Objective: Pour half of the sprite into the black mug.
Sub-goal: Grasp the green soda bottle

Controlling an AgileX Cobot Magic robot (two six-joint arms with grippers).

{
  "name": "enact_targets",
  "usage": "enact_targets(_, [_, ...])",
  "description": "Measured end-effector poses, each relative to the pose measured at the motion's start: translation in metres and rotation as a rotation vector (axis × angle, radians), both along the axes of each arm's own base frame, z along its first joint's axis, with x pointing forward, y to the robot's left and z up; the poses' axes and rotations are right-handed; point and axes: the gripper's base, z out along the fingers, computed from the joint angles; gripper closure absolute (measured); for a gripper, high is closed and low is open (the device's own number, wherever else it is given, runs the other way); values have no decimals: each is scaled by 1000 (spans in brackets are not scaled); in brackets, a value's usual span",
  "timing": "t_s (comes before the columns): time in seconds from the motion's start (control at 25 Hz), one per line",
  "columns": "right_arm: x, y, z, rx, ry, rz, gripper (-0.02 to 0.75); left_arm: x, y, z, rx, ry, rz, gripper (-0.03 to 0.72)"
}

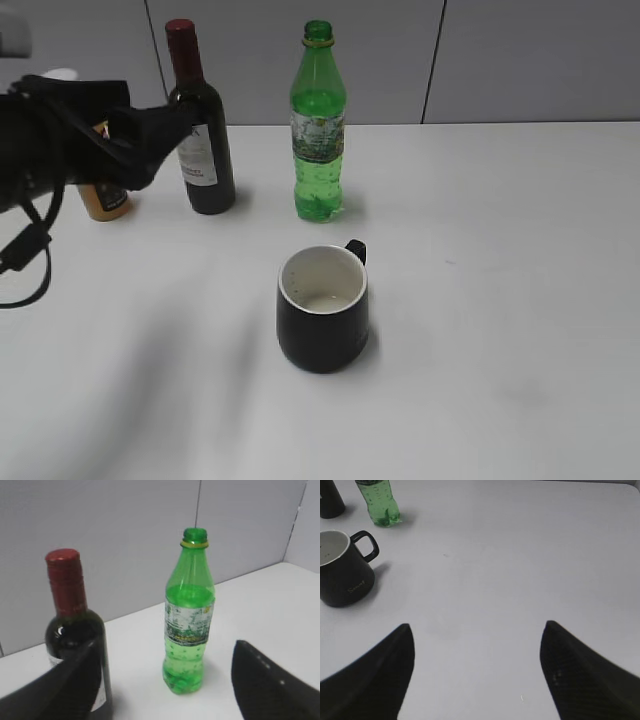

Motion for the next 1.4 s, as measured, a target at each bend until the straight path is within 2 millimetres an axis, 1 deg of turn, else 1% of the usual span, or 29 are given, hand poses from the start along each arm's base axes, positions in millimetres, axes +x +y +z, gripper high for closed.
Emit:
enact_targets(0.16, [0, 0, 0, 0, 0, 0, 145, 17, -12, -17, 42, 26, -57, 64])
enact_targets(0.28, [0, 0, 0, 0, 0, 0, 146, 31, -22, -24, 57, 33, -84, 16])
enact_targets(0.4, [0, 0, 0, 0, 0, 0, 146, 47, -30, -31, 48, 46, -98, -1])
enact_targets(0.68, [0, 0, 0, 0, 0, 0, 146, 79, -49, -41, -12, 13, -123, -4])
enact_targets(0.8, [0, 0, 0, 0, 0, 0, 145, 91, -63, -46, -15, 6, -142, -5])
enact_targets(0.96, [0, 0, 0, 0, 0, 0, 145, 108, -78, -58, -15, 9, -158, -6])
enact_targets(1.16, [0, 0, 0, 0, 0, 0, 145, 124, -85, -77, 0, 63, -134, -6])
enact_targets(1.4, [0, 0, 0, 0, 0, 0, 146, 136, -89, -82, -13, 63, -118, -6])
